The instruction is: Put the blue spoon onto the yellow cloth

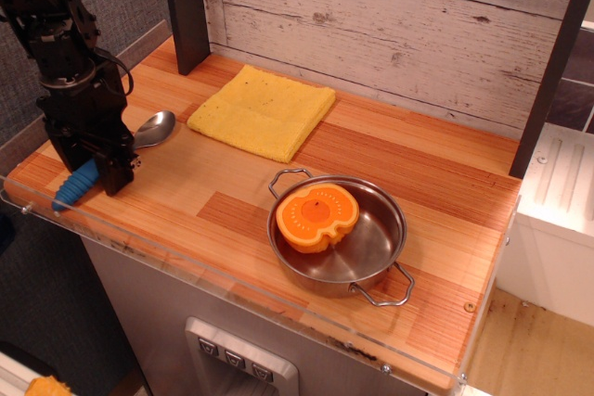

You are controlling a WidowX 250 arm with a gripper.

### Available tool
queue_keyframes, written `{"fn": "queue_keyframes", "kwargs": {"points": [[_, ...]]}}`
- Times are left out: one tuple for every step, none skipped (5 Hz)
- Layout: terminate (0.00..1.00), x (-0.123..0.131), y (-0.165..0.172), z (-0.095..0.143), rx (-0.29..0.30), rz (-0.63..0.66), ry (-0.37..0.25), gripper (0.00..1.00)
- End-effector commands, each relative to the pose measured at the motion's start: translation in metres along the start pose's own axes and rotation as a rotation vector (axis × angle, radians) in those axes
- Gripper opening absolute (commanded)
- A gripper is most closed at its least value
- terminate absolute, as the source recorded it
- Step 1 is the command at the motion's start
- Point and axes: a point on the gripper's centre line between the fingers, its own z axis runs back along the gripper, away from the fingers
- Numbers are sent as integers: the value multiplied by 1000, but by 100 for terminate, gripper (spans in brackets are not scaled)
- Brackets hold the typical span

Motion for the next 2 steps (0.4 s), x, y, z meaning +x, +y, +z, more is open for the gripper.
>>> {"fn": "queue_keyframes", "kwargs": {"points": [[0, 1, 11, 10, 22, 9, -14, 0], [0, 3, 7, 25, -6, 18, -4, 0]]}}
